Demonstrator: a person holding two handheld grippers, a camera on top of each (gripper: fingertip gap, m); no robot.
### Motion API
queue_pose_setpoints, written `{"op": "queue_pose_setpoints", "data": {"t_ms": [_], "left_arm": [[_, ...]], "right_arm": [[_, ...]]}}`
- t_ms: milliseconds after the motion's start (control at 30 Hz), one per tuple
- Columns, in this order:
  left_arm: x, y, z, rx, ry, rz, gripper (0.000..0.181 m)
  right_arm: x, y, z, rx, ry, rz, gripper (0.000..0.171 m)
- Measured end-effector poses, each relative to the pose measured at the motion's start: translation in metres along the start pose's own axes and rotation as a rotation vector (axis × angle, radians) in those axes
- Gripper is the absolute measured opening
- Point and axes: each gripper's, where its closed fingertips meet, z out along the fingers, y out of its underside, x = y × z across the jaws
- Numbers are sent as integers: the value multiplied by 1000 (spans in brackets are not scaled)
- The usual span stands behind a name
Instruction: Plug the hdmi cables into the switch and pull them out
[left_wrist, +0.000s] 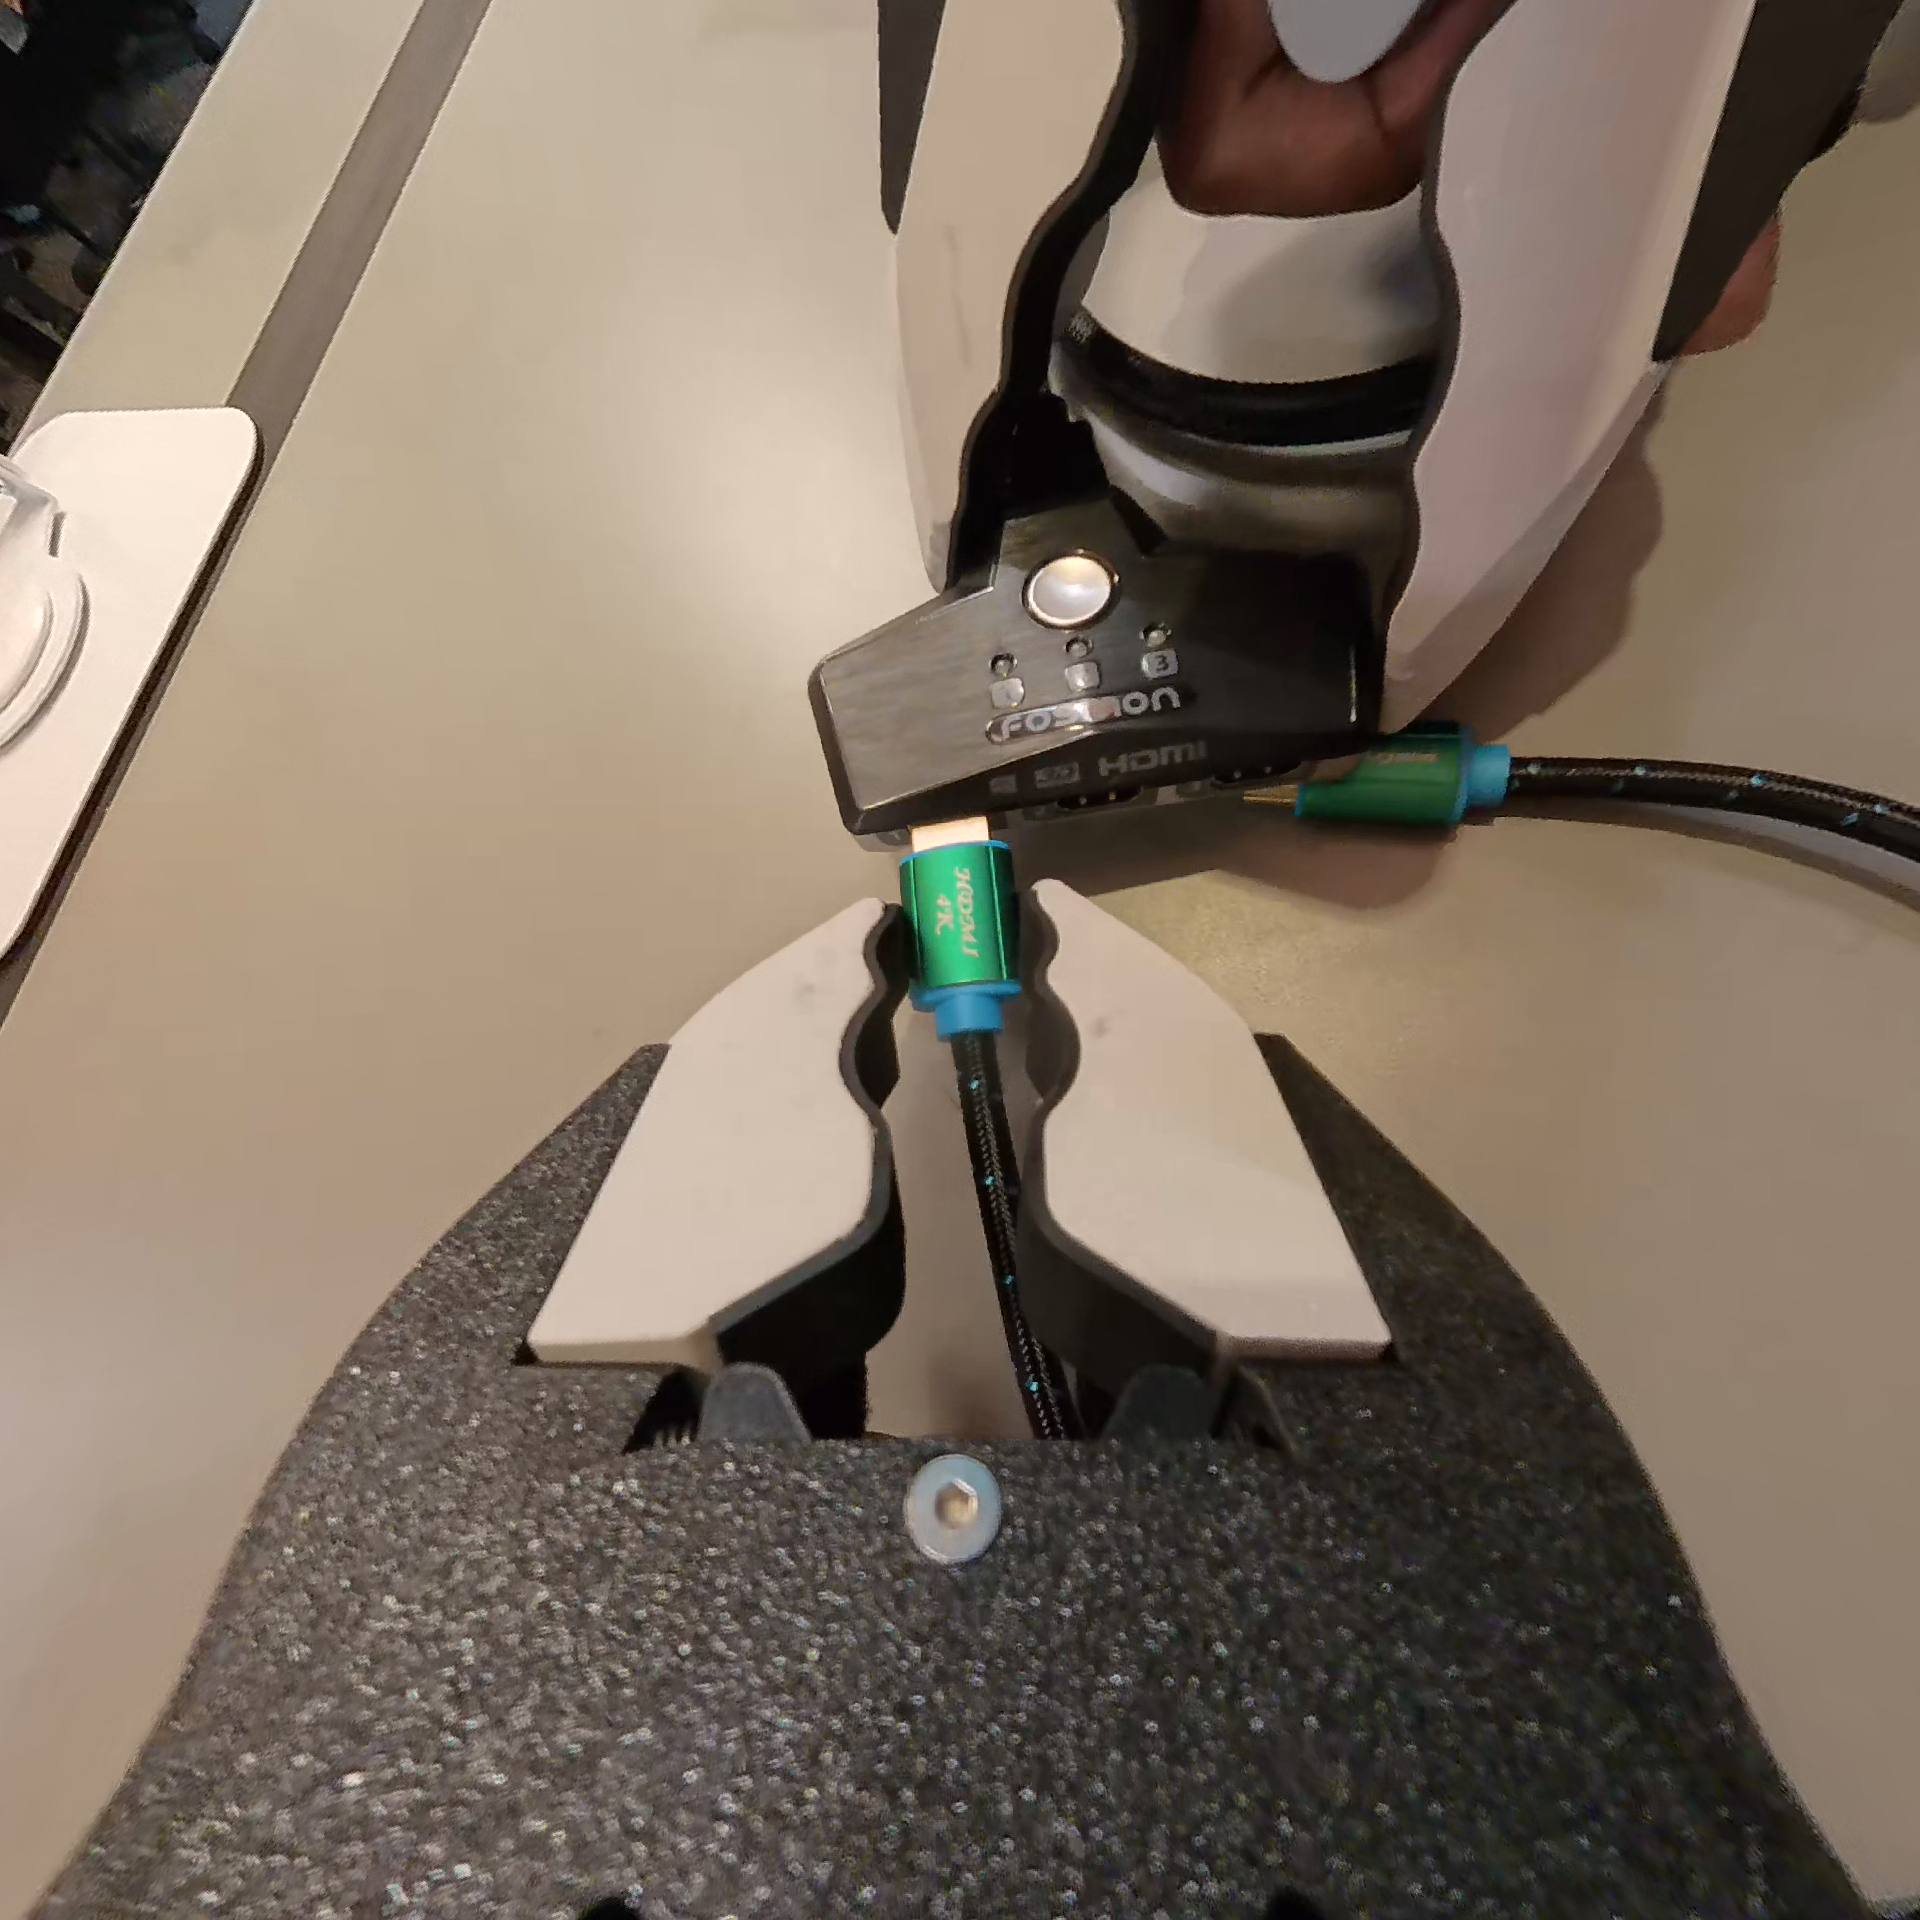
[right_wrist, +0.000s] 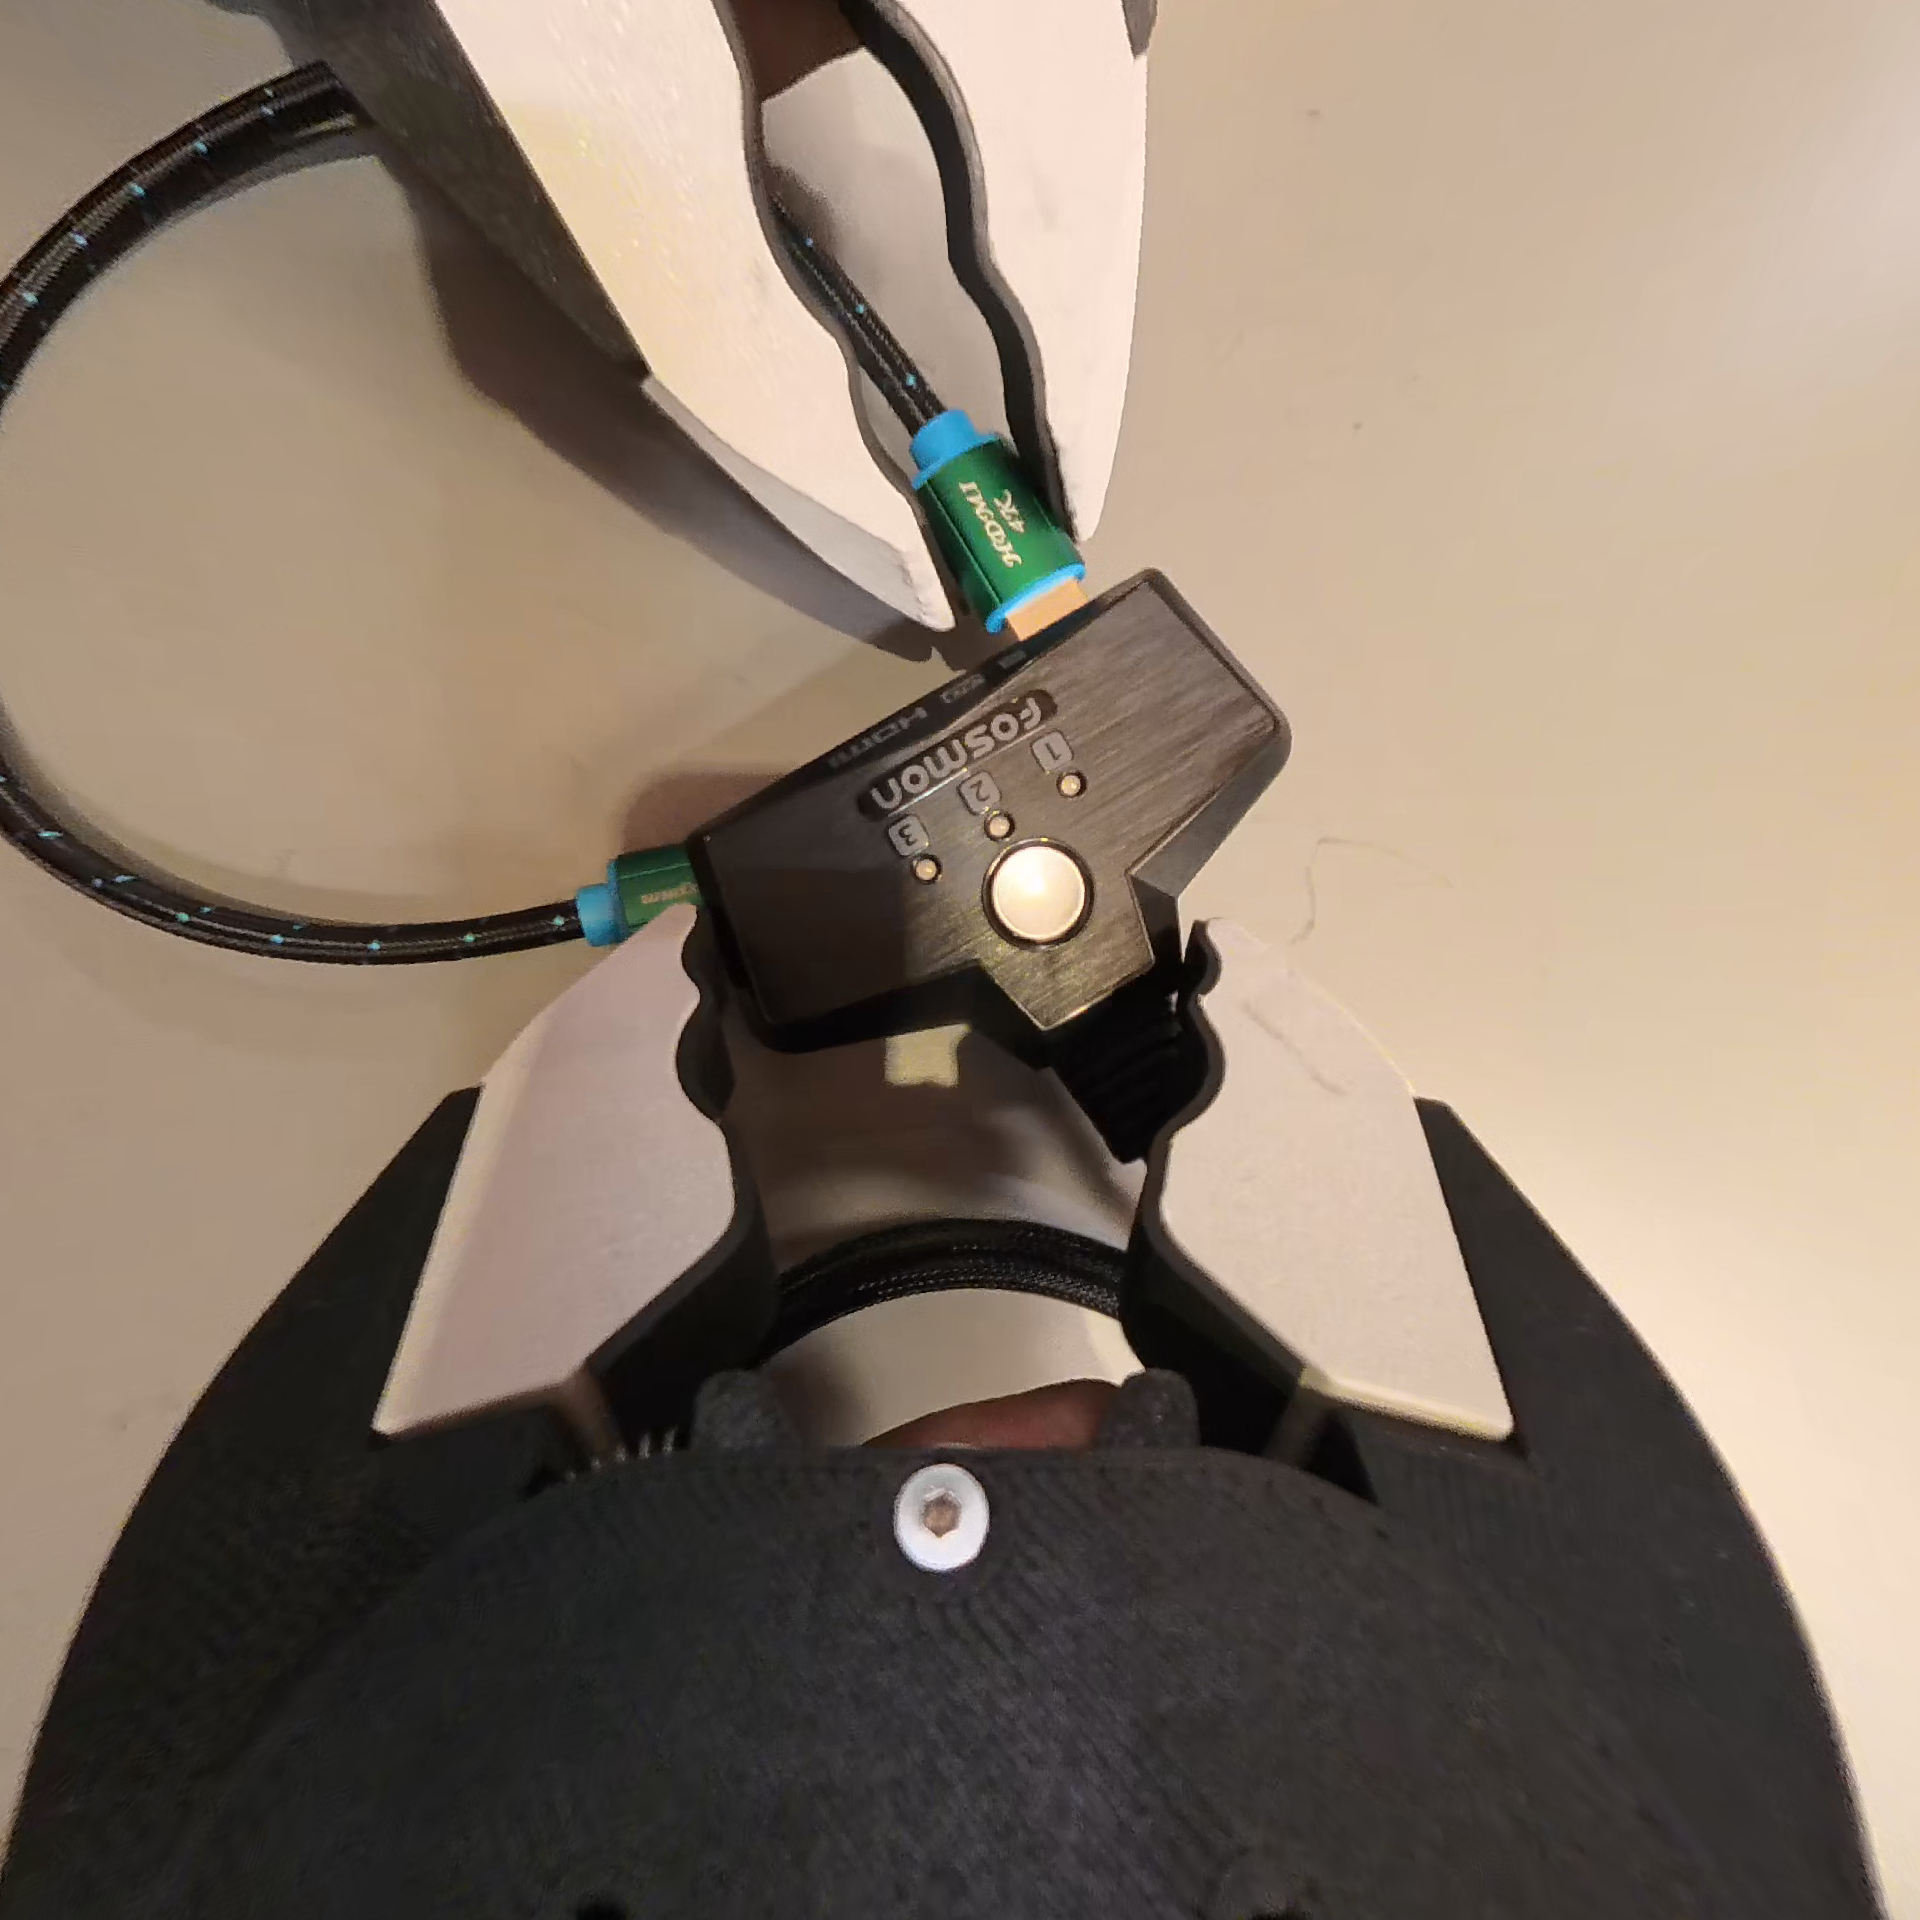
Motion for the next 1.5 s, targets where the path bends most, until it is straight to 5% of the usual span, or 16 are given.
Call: {"op": "queue_pose_setpoints", "data": {"t_ms": [1067,1500], "left_arm": [[-1,5,1,18,-11,102,20],[-2,6,2,44,-7,103,19]], "right_arm": [[-8,4,4,28,44,-23,92],[-7,-8,-11,50,-129,-74,101]]}}
